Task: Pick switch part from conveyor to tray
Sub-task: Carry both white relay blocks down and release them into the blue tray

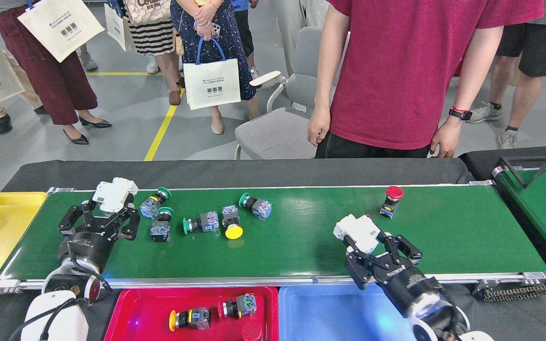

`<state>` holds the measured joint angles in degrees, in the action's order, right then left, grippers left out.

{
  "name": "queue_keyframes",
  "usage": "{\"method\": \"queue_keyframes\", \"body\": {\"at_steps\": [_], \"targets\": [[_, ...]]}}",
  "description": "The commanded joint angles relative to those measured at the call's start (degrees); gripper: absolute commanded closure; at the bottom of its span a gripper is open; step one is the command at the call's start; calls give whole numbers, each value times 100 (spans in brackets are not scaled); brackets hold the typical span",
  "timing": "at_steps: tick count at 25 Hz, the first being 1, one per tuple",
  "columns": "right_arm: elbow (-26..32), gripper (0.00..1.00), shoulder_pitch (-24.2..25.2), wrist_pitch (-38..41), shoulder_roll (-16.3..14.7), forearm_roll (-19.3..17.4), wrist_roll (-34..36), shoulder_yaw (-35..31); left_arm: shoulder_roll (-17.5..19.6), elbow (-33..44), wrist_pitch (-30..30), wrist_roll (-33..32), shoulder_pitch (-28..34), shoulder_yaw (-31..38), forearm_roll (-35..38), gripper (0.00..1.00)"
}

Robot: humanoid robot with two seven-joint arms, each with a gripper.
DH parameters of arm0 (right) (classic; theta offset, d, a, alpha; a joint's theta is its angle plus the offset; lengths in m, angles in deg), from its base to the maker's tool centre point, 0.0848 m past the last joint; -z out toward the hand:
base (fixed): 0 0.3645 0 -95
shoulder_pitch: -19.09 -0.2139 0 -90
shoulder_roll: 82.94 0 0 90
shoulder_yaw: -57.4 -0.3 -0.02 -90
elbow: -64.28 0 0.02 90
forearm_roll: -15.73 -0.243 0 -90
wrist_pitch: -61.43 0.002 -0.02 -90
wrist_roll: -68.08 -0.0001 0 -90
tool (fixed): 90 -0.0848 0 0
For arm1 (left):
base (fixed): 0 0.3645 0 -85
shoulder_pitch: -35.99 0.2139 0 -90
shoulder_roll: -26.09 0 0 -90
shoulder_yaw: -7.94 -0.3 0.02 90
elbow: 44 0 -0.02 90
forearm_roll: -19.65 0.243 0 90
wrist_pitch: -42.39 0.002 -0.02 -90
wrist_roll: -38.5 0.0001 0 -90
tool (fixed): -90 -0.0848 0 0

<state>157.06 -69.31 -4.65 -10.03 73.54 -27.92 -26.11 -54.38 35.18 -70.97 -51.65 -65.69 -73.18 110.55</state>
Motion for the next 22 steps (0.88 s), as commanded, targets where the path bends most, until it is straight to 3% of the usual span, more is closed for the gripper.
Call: {"method": "queue_keyframes", "body": {"at_steps": [1, 3, 6, 10, 11, 14, 17, 18, 20, 21, 22], "targets": [[108, 85, 218, 1132, -66, -130, 11, -579, 23, 441, -546, -12, 166, 9, -99, 95], [29, 83, 604, 2108, -66, -227, 11, -1282, 14, 827, -1003, -12, 526, 9, -116, 94], [-287, 81, 903, 2108, -49, -227, 11, -1958, -135, 1389, -1557, -12, 1194, -166, -108, 94], [-568, 79, 938, 2108, -5, -7, -42, -2011, -470, 1776, -1803, -73, 1748, -1186, -29, 92], [-586, 78, 956, 2108, 66, 90, -42, -2011, -593, 1820, -1759, -187, 1792, -1520, 15, 92], [-568, 59, 956, 2108, 373, 230, -121, -1994, -1050, 1847, -1557, -583, 1721, -2048, 226, 92], [-604, 58, 921, 2108, 690, 599, -200, -1959, -1498, 1812, -1531, -732, 1563, -2382, 587, 91], [-604, 49, 894, 2108, 883, 758, -208, -1923, -1638, 1785, -1469, -741, 1537, -2566, 798, 90], [-586, 3, 885, 2108, 1129, 960, -296, -1897, -1735, 1636, -1126, -750, 1484, -2962, 1026, 86], [-568, 3, 885, 2108, 1147, 951, -375, -1897, -1726, 1557, -898, -750, 1458, -3173, 1044, 79], [-533, 3, 885, 2108, 1164, 933, -384, -1897, -1726, 1522, -696, -750, 1431, -3348, 1061, 64]]}}
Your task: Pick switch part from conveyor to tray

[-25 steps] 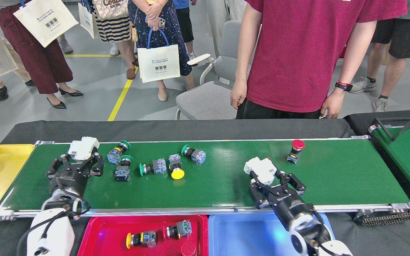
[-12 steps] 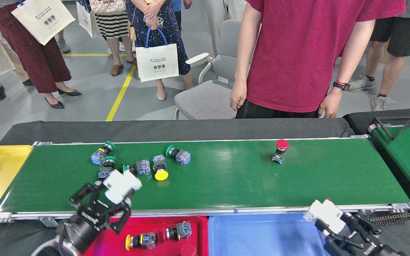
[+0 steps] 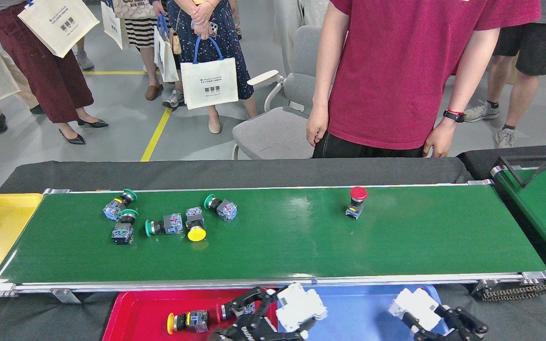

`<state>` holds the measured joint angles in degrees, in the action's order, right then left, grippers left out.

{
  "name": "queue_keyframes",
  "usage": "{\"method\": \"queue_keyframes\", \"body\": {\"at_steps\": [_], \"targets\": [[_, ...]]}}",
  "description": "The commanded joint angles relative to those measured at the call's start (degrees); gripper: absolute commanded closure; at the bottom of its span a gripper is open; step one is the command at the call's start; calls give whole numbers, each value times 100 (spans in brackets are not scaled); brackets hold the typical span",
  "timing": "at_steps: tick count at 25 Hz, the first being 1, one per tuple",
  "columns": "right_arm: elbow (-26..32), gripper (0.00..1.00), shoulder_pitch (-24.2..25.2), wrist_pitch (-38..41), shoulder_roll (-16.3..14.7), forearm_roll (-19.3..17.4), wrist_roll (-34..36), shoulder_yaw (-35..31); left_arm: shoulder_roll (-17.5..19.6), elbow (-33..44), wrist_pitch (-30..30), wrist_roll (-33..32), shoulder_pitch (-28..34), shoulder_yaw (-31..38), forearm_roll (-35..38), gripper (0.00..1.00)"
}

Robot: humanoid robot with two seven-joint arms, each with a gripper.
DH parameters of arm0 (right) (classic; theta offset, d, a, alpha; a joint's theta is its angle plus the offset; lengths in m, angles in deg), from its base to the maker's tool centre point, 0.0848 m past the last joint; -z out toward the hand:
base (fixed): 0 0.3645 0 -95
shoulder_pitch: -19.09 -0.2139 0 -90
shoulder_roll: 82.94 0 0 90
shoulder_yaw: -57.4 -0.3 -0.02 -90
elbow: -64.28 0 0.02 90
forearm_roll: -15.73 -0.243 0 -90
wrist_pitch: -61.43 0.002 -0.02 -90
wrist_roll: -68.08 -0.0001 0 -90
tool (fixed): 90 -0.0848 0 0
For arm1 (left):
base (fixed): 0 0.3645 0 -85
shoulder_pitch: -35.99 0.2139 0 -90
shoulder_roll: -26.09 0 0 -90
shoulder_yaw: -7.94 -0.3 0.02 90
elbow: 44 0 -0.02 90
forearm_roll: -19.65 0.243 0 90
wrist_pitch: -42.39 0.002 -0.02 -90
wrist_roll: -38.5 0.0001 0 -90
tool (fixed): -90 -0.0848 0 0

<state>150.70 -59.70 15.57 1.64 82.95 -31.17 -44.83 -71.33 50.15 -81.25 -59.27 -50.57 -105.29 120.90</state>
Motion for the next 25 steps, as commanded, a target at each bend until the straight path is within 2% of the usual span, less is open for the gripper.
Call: {"method": "queue_keyframes", "body": {"at_steps": [1, 3, 5, 9, 12, 14, 15, 17, 20, 23, 25], "targets": [[173, 2, -93, 86, 6, -86, -77, -26, -23, 16, 622, 3, -99, -313, 44, 37], [323, 2, -111, 86, -38, -306, -112, -43, -23, -1, 1106, -5, -99, -472, 35, 0], [463, 2, -111, 86, -126, -535, -296, -78, -5, -10, 1422, -5, -81, -516, 0, 0], [701, 2, -128, 86, -126, -878, -358, -368, 74, 104, 1440, 47, 33, -120, -79, 0], [701, 3, -383, 86, -99, -974, -358, -869, 162, 526, 1449, 74, 358, 1005, -343, 0], [630, 3, -638, 86, -47, -966, -349, -1142, 153, 693, 1449, 249, 516, 2251, -545, 0], [586, 4, -735, -160, -29, -957, -349, -1159, 171, 658, 1422, 390, 569, 2789, -668, 0], [481, 4, -928, -1011, -20, -878, -340, -1133, 302, 544, 1361, 741, 613, 3755, -870, 0], [402, 5, -1051, -1926, 15, -658, -288, -1001, 751, -10, 1273, 961, 692, 4635, -888, 0], [270, 6, -1078, -2542, 32, -139, 99, -729, 935, -458, 1264, 979, 684, 4934, -932, 0], [270, 7, -981, -2849, 76, 282, 626, -491, 962, -476, 1264, 970, 692, 4942, -940, 0]]}}
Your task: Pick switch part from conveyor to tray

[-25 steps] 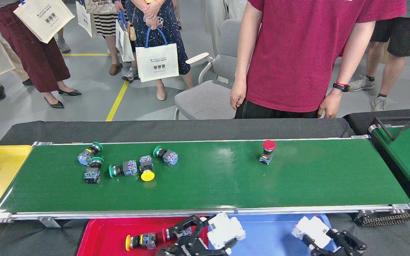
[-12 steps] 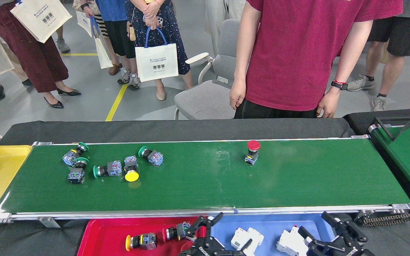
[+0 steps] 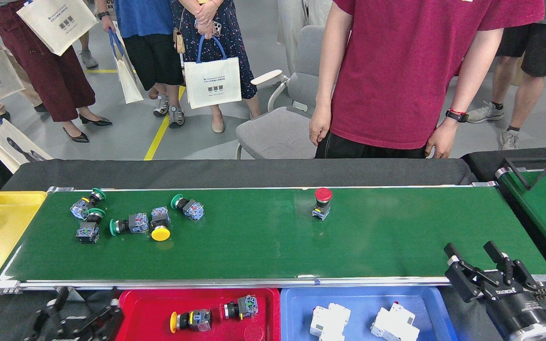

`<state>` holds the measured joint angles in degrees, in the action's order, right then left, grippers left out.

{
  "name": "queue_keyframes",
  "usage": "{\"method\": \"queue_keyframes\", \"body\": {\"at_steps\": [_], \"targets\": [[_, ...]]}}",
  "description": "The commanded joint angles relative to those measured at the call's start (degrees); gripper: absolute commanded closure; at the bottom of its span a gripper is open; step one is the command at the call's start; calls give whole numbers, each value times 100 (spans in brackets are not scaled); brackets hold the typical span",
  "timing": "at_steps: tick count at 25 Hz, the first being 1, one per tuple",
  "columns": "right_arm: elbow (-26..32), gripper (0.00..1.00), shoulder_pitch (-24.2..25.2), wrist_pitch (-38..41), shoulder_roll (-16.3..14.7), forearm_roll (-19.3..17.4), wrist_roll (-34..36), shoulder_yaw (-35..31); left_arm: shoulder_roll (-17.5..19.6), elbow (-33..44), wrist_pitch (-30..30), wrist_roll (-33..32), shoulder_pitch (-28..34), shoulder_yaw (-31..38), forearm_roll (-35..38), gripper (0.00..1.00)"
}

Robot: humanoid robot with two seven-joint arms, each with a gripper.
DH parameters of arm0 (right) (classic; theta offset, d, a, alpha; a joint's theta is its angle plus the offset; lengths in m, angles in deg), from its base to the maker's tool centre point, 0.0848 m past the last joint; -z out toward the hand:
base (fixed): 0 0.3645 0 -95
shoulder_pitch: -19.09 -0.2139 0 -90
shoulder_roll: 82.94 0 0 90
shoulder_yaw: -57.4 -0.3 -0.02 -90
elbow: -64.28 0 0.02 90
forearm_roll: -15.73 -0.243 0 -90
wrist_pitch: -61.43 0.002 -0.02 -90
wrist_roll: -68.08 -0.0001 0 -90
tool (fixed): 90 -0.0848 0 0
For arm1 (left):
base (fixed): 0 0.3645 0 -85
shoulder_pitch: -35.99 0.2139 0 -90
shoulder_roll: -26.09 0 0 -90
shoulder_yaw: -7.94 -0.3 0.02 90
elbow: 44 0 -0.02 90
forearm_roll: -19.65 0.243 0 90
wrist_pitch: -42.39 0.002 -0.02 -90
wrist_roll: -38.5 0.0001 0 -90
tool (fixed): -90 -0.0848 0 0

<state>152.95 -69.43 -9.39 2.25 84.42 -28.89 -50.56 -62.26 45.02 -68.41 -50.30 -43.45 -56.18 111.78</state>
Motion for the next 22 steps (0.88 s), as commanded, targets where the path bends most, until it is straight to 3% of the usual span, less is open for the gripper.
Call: {"method": "queue_keyframes", "body": {"at_steps": [1, 7, 10, 13, 19, 22], "targets": [[44, 7, 80, -512, 68, 232, 636, 187, 47, 55, -20, 73, -19, 22, -38, 0], [203, 7, 466, -705, 332, 320, 1269, 767, 73, 63, -257, 30, -230, -57, -47, 0], [440, 8, 678, -696, 367, 329, 1242, 820, 73, -60, -573, -164, -775, -66, 15, 0], [695, 8, 985, -696, 358, 417, 1225, 1048, 82, -472, -609, -603, -1320, -171, 32, 0], [809, 7, 1073, -714, 349, 496, 1172, 1084, 99, -1404, -538, -744, -2208, -505, 59, 0], [809, 7, 1038, -705, 402, 645, 1128, 1101, 398, -1844, -406, -753, -2480, -514, 67, 0]]}}
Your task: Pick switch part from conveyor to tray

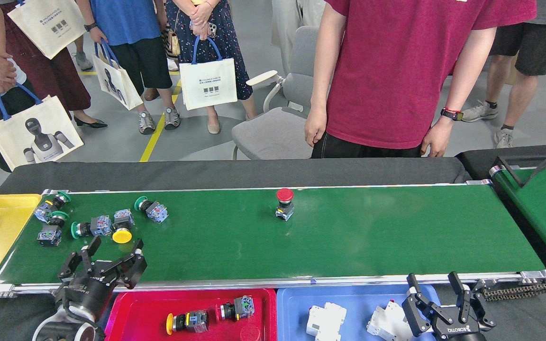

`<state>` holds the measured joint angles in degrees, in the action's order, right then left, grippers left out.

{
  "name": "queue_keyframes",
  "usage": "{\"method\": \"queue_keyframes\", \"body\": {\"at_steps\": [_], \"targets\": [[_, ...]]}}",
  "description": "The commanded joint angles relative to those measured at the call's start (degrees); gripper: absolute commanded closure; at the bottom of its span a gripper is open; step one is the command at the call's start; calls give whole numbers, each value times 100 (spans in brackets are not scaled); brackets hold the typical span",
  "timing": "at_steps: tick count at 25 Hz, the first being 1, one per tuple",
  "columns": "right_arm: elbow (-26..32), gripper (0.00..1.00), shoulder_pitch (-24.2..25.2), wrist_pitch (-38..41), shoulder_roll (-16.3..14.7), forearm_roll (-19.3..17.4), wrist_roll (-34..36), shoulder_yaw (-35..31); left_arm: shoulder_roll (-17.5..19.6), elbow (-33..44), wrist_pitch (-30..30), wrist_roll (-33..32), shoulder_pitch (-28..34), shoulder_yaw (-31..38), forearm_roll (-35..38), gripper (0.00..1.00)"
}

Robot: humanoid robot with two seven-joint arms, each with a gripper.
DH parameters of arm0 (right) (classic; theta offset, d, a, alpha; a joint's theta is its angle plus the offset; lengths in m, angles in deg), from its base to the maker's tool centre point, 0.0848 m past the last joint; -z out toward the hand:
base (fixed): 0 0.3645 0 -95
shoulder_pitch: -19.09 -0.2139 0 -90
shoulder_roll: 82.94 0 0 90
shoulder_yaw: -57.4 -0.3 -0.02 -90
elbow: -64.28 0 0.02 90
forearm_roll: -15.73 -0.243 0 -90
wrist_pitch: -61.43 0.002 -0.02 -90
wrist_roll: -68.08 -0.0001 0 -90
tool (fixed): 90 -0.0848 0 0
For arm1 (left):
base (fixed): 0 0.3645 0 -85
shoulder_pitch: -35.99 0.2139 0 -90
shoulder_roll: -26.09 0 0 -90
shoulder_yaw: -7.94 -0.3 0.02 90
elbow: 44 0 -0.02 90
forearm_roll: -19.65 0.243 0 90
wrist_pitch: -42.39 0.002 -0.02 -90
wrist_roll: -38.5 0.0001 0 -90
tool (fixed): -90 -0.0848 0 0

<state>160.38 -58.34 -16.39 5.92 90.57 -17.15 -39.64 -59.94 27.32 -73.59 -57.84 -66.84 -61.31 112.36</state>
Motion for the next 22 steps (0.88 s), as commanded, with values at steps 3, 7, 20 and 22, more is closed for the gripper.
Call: {"method": "queue_keyframes", "body": {"at_steps": [3, 7, 20, 22], "targets": [[67, 7, -71, -14, 80, 197, -46, 124, 411, -645, 507, 18, -467, -229, 2, 0], [67, 7, -80, -14, 211, 250, -55, 150, 622, -1366, 797, 45, -889, -475, -16, 0], [76, 6, -194, -866, 370, 478, -380, 414, 728, -3142, 1861, 1056, -1847, -792, -34, 88], [84, 6, -246, -892, 387, 478, -416, 422, 754, -3133, 1817, 1214, -1803, -888, -34, 94]]}}
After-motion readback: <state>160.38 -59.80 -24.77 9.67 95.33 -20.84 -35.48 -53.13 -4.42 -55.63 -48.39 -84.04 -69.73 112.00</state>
